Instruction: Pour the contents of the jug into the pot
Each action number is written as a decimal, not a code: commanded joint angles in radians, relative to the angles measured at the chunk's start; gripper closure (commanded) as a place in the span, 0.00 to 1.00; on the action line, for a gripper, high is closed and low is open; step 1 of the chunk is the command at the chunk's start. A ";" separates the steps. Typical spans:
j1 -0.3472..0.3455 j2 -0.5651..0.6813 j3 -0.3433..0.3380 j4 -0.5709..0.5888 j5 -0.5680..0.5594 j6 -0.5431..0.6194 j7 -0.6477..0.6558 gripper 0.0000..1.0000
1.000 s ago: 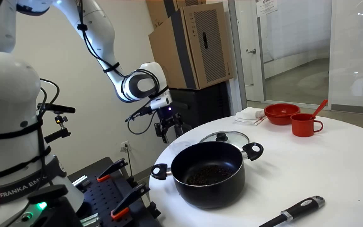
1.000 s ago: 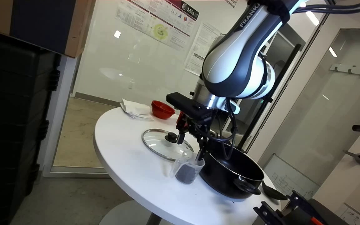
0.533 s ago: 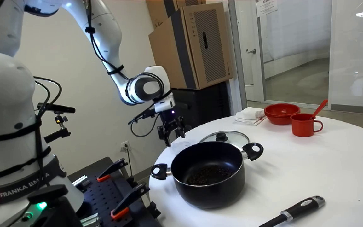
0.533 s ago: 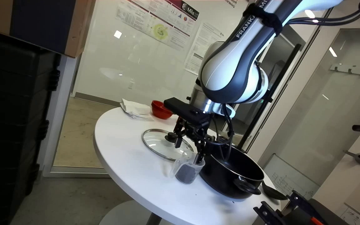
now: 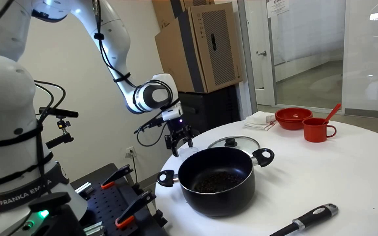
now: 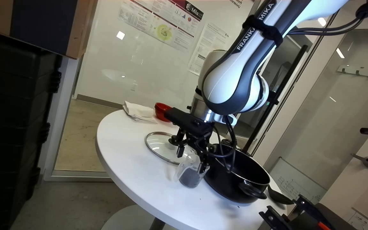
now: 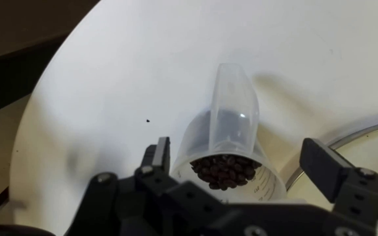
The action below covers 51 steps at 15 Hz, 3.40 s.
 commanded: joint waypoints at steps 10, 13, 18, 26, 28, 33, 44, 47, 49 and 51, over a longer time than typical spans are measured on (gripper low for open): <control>0.001 0.010 0.046 -0.016 -0.068 0.020 0.022 0.92; 0.000 -0.004 0.050 -0.026 -0.069 0.027 0.018 0.94; -0.001 -0.014 0.055 -0.029 -0.069 0.029 0.015 0.63; -0.007 -0.039 0.065 -0.045 -0.065 0.042 0.009 0.06; -0.009 -0.049 0.069 -0.053 -0.063 0.049 0.006 0.35; -0.016 -0.079 0.083 -0.080 -0.059 0.069 0.001 0.73; -0.072 -0.413 0.134 -0.240 -0.048 0.075 0.014 0.94; -0.132 -0.577 0.189 -0.268 -0.056 0.037 0.028 0.94; -0.208 -0.665 0.263 -0.273 -0.005 -0.006 -0.015 0.94; -0.262 -0.724 0.304 -0.256 0.107 -0.078 -0.093 0.94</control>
